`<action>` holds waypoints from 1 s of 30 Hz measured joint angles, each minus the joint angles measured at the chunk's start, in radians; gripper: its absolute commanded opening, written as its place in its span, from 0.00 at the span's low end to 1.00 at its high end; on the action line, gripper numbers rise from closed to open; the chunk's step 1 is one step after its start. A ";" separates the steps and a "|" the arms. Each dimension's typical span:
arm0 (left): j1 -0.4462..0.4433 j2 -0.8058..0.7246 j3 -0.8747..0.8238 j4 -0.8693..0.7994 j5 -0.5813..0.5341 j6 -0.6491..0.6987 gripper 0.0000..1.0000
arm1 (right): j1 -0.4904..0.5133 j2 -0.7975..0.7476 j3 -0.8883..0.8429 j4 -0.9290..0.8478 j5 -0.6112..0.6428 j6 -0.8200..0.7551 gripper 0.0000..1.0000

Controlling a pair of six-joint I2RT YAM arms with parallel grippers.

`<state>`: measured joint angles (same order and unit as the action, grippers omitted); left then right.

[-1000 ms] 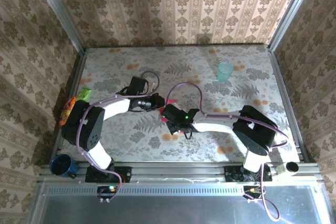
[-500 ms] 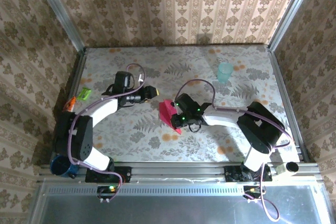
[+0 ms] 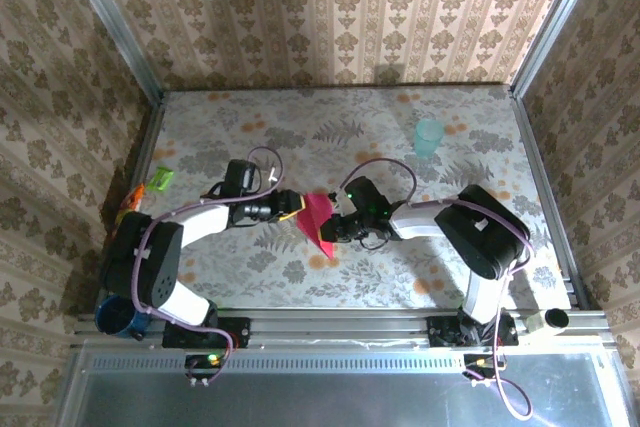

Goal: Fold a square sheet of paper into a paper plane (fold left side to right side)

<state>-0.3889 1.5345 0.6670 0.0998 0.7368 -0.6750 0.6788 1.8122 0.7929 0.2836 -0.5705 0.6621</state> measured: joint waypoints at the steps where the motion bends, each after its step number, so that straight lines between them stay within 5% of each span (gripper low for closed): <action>1: -0.010 0.013 0.000 0.013 0.000 -0.005 0.42 | -0.003 0.003 -0.006 0.016 -0.010 0.007 0.00; 30: -0.103 0.169 0.064 0.015 -0.100 -0.036 0.44 | -0.026 0.037 -0.032 0.141 -0.074 0.075 0.01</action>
<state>-0.4915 1.7035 0.7307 0.1146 0.6373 -0.7109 0.6525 1.8488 0.7609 0.4244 -0.6445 0.7372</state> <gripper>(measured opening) 0.438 0.065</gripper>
